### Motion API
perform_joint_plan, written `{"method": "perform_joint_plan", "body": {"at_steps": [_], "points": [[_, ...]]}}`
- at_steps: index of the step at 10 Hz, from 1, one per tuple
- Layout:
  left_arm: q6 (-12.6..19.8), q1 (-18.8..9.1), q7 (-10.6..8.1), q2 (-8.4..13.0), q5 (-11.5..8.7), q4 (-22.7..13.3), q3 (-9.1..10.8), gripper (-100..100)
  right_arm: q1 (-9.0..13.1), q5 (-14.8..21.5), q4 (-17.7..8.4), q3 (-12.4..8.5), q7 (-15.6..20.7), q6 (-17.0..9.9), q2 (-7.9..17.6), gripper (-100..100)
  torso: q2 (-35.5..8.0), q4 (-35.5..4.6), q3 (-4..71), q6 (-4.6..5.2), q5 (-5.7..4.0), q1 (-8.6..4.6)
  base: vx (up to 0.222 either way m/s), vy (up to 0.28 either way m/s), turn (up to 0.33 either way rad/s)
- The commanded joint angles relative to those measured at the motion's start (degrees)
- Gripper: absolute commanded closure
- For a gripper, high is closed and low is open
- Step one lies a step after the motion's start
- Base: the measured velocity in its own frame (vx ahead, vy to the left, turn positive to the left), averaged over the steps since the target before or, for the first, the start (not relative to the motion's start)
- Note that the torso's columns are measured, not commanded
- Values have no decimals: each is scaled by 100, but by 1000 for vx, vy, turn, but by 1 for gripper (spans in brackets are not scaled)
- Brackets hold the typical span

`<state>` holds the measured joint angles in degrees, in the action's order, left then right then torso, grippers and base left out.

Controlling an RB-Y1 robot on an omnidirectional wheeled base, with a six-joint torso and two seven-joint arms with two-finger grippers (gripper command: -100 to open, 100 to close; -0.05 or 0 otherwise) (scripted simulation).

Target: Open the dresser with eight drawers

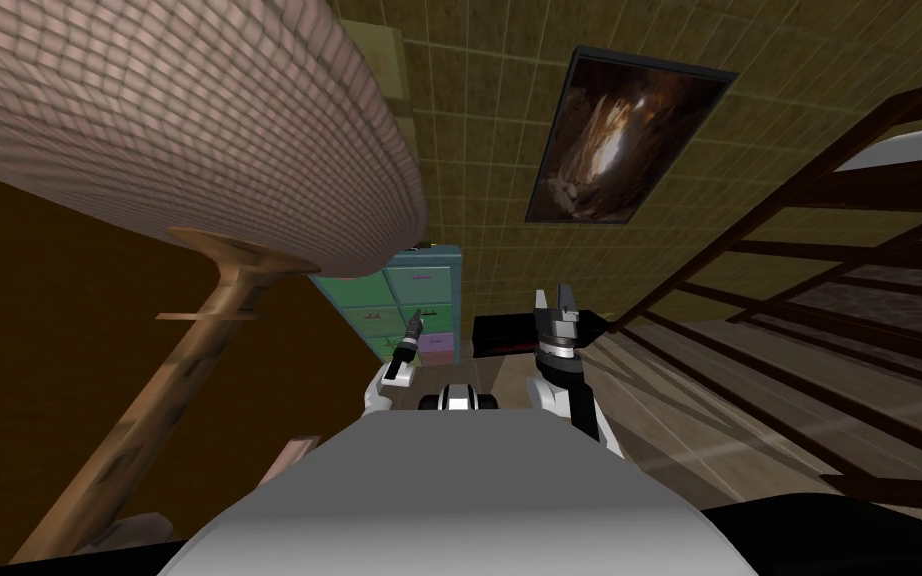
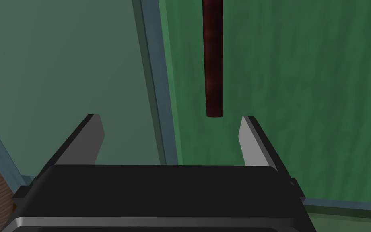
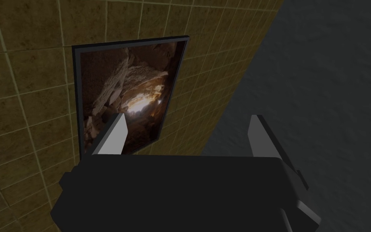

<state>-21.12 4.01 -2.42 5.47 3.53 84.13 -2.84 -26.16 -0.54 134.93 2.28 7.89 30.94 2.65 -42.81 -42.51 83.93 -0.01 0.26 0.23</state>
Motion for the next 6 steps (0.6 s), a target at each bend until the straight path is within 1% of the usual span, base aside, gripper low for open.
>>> {"method": "perform_joint_plan", "body": {"at_steps": [1,2,3,4,5,6], "points": [[0,23,5,-49,-1,-14,-1,-100,1,0,0,0,0,0,0,0,25,4,0,23,19,3,12,10,12],[181,-21,8,-14,10,111,19,-100,1,0,0,1,0,0,0,0,30,5,2,18,18,9,49,-11,7],[272,-48,9,1,15,174,28,-100,1,0,0,1,0,0,-1,0,55,11,7,13,21,18,72,-34,8],[206,-11,4,-2,9,141,23,-100,1,0,0,1,0,0,-1,0,81,22,24,15,24,30,24,-30,13],[60,17,6,-33,3,27,6,100,1,0,0,1,0,0,-1,0,74,26,46,13,16,42,-40,3,-13],[0,35,6,-43,-1,-15,0,100,2,0,0,0,0,0,0,0,47,20,47,7,6,43,-60,29,-20]]}}
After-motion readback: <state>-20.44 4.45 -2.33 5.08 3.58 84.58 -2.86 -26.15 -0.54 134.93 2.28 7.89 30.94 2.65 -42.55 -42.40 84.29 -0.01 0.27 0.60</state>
